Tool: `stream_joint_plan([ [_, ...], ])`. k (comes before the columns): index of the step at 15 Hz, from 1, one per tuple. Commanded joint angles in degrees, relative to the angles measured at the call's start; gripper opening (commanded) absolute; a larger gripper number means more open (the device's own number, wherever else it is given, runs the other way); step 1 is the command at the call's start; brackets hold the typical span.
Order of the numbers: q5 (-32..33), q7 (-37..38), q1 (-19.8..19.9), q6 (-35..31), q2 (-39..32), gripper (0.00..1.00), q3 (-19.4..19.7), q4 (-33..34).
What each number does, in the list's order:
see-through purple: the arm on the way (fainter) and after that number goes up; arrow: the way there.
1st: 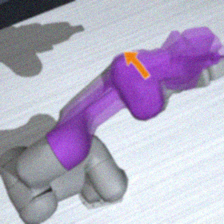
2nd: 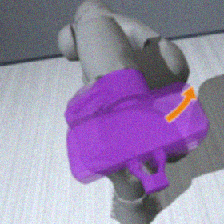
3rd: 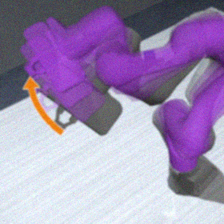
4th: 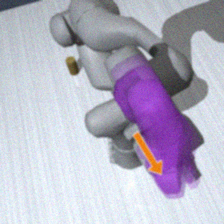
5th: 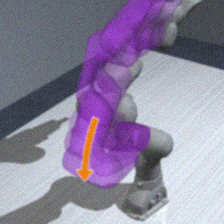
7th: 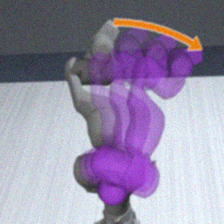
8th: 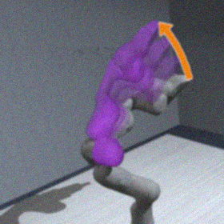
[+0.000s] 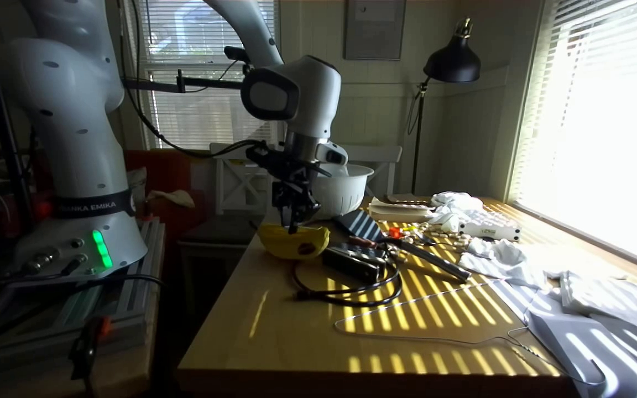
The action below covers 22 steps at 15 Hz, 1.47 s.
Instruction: Pick up two objects from the table and put them inside the banana purse.
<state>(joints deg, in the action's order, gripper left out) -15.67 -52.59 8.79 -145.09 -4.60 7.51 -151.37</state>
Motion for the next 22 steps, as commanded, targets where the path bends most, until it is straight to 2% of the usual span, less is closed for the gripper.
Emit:
stream_joint_plan([
  [1, -1.71, -2.88, 0.32, -4.68, -2.14, 0.06, -1.76, 0.09],
  [7, -6.33, -6.07, 0.79, -12.4, -3.91, 0.06, -5.37, 0.1],
  [8, -3.91, -5.04, 0.37, -13.61, -4.57, 0.06, -5.26, -0.18],
  [13, 7.85, -0.35, 0.26, -9.13, -5.31, 0.06, -3.35, 0.16],
  [14, 9.33, 0.02, 0.34, -8.9, -5.26, 0.51, -3.19, 0.2],
  [15, 9.36, -0.39, 0.73, -8.74, -5.04, 0.51, -3.46, 0.23],
  [16, 9.19, -0.38, 0.98, -8.8, -4.85, 0.57, -3.63, 0.29],
  [19, 10.65, 2.0, 0.63, -11.91, -4.82, 0.79, -2.92, 0.03],
  [22, 18.96, 10.42, -1.09, -19.17, -5.73, 0.98, -0.43, -0.41],
])
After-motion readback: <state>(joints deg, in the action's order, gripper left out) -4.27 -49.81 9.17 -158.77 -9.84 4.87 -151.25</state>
